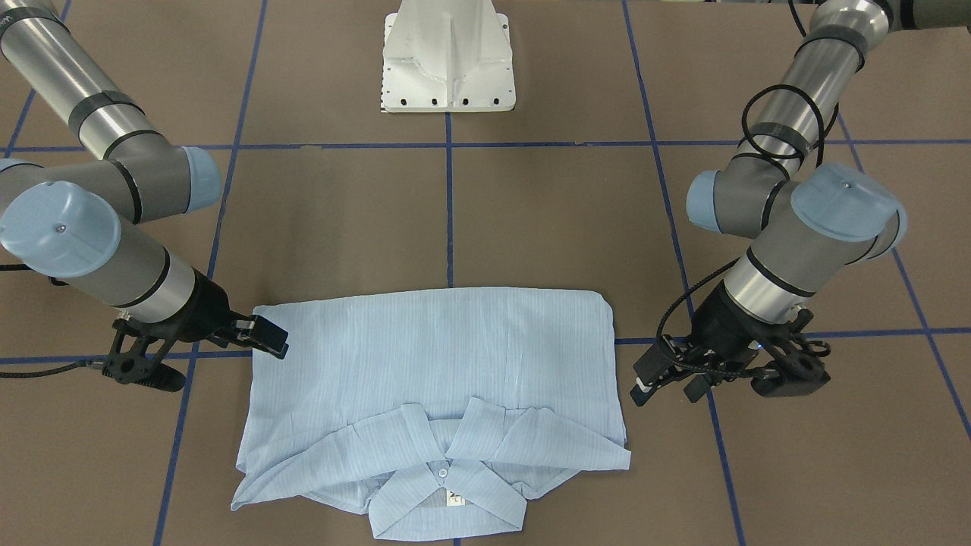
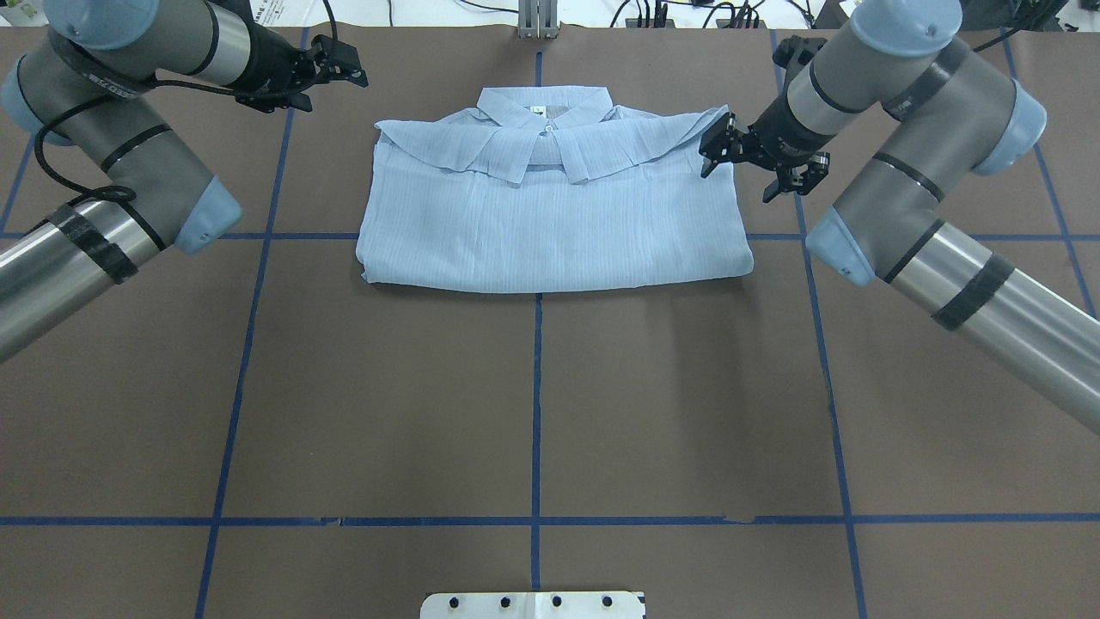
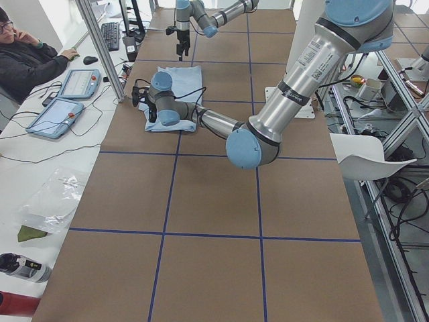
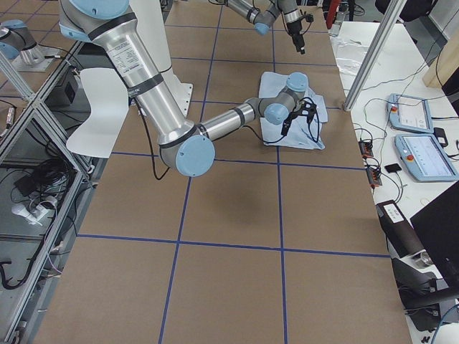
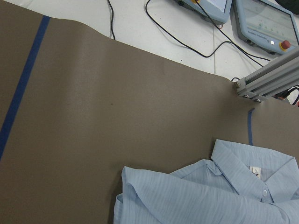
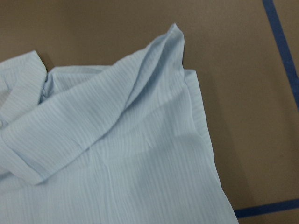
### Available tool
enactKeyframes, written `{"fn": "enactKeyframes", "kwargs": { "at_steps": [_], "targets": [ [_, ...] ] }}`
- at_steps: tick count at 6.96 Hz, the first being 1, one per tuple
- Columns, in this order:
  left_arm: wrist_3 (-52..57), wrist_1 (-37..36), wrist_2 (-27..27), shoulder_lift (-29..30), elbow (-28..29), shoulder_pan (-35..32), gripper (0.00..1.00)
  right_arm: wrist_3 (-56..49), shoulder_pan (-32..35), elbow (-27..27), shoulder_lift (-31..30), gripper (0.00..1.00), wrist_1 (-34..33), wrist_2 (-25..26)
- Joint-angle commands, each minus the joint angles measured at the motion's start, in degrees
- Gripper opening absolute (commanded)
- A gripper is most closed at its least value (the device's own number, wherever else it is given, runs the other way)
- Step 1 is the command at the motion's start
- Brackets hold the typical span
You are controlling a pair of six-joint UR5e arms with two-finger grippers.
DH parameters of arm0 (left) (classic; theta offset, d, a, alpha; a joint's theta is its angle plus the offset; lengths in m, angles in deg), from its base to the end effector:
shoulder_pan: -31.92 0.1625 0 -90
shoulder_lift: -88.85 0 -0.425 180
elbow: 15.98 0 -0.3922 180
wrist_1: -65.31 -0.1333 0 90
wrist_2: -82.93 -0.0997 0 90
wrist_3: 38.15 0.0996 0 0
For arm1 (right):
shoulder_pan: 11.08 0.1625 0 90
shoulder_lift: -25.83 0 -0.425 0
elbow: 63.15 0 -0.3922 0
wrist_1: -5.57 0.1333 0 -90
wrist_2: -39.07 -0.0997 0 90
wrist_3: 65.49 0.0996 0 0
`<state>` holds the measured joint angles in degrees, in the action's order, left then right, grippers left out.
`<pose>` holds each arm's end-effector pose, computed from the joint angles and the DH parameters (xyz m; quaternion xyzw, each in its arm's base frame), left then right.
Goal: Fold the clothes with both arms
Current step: 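Move the right gripper down to the folded shirt's side edge and grasp it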
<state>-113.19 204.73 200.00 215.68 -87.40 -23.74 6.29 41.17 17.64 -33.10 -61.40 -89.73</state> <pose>0.3488 -0.6666 0.3213 0.1543 0.5541 -0.1587 0.8025 -0.3779 -0.6038 0.3651 -0.0430 -0.4713 0.1338 0.8707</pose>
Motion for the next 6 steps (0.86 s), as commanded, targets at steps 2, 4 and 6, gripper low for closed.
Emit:
{"fn": "enactKeyframes", "kwargs": {
  "at_steps": [2,4,6],
  "targets": [
    [-1.7,-0.5,0.0,-0.4,-1.4,0.0,0.98,-0.9,-4.3,0.0,-2.8,0.99,-0.2,2.4],
    [-2.0,-0.5,0.0,-0.6,-1.7,0.0,0.96,-0.9,-4.3,-0.7,-2.9,0.90,-0.1,2.4],
    [-2.0,-0.5,0.0,-1.1,-1.7,0.0,0.95,-0.9,-4.2,-0.9,-2.8,0.74,-0.1,2.4]
  ]
}}
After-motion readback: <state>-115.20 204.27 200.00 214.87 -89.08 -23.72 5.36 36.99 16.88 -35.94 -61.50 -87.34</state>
